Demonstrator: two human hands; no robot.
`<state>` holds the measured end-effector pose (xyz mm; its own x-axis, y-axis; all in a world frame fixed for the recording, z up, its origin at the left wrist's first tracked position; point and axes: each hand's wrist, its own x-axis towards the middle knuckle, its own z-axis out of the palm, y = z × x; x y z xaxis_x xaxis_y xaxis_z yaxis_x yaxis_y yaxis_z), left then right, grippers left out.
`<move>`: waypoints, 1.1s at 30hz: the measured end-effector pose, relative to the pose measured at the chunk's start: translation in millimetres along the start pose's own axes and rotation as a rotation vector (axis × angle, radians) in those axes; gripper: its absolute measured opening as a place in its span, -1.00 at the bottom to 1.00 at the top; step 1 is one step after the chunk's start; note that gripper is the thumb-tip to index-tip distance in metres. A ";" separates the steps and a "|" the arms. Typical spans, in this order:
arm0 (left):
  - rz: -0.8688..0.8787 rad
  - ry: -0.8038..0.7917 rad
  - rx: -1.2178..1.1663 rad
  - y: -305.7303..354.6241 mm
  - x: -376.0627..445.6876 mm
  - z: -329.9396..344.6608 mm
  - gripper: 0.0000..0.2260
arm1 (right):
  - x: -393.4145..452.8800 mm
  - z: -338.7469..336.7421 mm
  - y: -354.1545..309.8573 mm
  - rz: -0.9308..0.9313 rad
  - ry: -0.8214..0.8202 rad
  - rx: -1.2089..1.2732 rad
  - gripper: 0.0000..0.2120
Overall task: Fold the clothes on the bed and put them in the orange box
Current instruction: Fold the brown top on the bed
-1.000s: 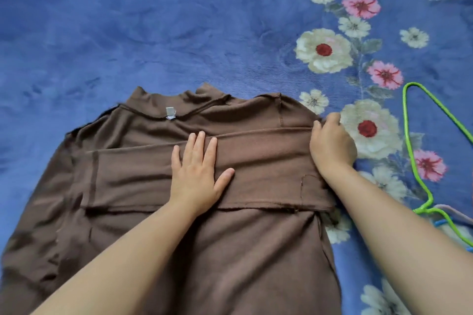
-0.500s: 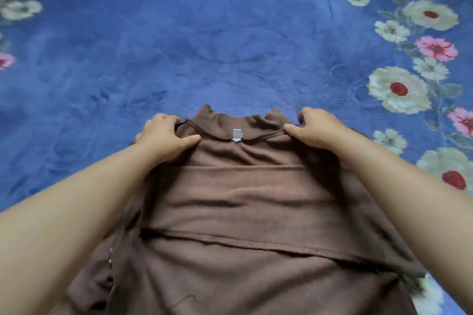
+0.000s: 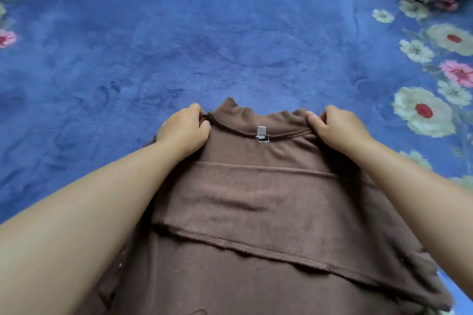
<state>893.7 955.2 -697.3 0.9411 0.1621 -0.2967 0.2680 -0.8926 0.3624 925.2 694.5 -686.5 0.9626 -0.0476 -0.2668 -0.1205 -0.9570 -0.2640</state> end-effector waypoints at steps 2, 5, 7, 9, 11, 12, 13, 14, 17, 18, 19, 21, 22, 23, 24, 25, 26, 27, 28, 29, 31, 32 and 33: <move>-0.034 -0.079 -0.066 3.5 4.5 -6.8 -0.78 | 6.4 -7.0 -5.8 0.114 -0.163 -0.009 -0.48; -0.027 -0.199 -0.134 12.4 12.7 -21.2 -0.67 | 7.6 -23.7 -12.1 0.095 -0.365 0.114 -0.59; 0.053 -0.225 -0.225 21.3 16.9 -29.0 -0.76 | 8.1 -32.5 -13.1 -0.004 -0.355 0.261 -0.62; 0.155 -0.135 -0.314 30.3 19.2 -33.0 -0.90 | 8.9 -35.0 -12.6 -0.136 -0.144 0.285 -0.66; 0.193 0.020 -0.321 34.7 18.3 -31.1 -0.91 | 8.5 -30.6 -10.1 -0.199 0.074 0.201 -0.77; 0.190 0.074 -0.274 33.3 16.9 -26.9 -0.87 | 8.3 -24.3 -6.6 -0.189 0.139 0.143 -0.83; 0.187 0.105 -0.164 30.5 15.9 -21.1 -0.83 | 7.5 -16.2 -3.0 -0.157 0.169 0.077 -0.85; 0.190 0.108 -0.013 27.1 14.0 -13.4 -0.80 | 6.5 -5.0 -0.1 -0.122 0.165 0.003 -0.83; 0.182 0.094 0.258 23.8 10.0 7.1 -0.72 | 5.1 22.3 -1.3 -0.066 0.141 -0.240 -0.71; 0.168 0.103 0.297 26.1 9.9 9.1 -0.71 | 4.9 25.2 -3.5 -0.061 0.159 -0.301 -0.68; 0.158 0.122 0.341 27.2 9.4 10.6 -0.70 | 4.1 27.3 -4.8 -0.059 0.172 -0.339 -0.67; 0.144 0.161 0.437 28.7 10.1 7.0 -0.68 | 1.5 23.9 -7.0 -0.049 0.188 -0.405 -0.65; 0.129 0.174 0.458 25.8 5.2 4.4 -0.65 | -3.6 23.4 -8.3 -0.048 0.195 -0.445 -0.64; 0.124 0.192 0.453 24.4 3.1 1.5 -0.63 | -7.0 22.1 -9.7 -0.049 0.214 -0.457 -0.63; 0.125 0.212 0.431 22.0 -0.8 -1.1 -0.61 | -13.9 22.3 -12.4 -0.065 0.254 -0.429 -0.59; 0.125 0.230 0.410 19.0 -6.1 -4.9 -0.60 | -23.6 23.6 -17.3 -0.096 0.304 -0.364 -0.56; 0.121 0.241 0.384 14.9 -13.7 -7.9 -0.60 | -35.5 25.7 -23.2 -0.154 0.355 -0.285 -0.52; 0.114 0.256 0.351 8.1 -24.2 -12.3 -0.61 | -51.3 28.6 -31.3 -0.231 0.401 -0.234 -0.51; 0.105 0.265 0.312 -0.4 -35.2 -15.5 -0.61 | -67.8 32.6 -38.6 -0.303 0.429 -0.205 -0.52; 0.091 0.277 0.275 -9.9 -45.6 -17.1 -0.61 | -84.0 37.1 -44.8 -0.368 0.445 -0.183 -0.54; 0.051 0.296 0.251 -36.4 -80.1 -22.8 -0.60 | -129.3 50.8 -60.1 -0.478 0.419 -0.165 -0.57; 0.011 0.290 0.244 -50.3 -98.9 -23.0 -0.58 | -152.0 60.7 -65.8 -0.524 0.366 -0.161 -0.58; -0.039 0.278 0.225 -62.4 -114.8 -24.0 -0.57 | -171.7 70.2 -71.0 -0.565 0.304 -0.161 -0.57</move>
<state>773.9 1002.4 -664.6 0.9596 0.2781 -0.0437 0.2815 -0.9489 0.1427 751.4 790.7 -687.0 0.8956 0.4181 0.1518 0.4381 -0.8883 -0.1382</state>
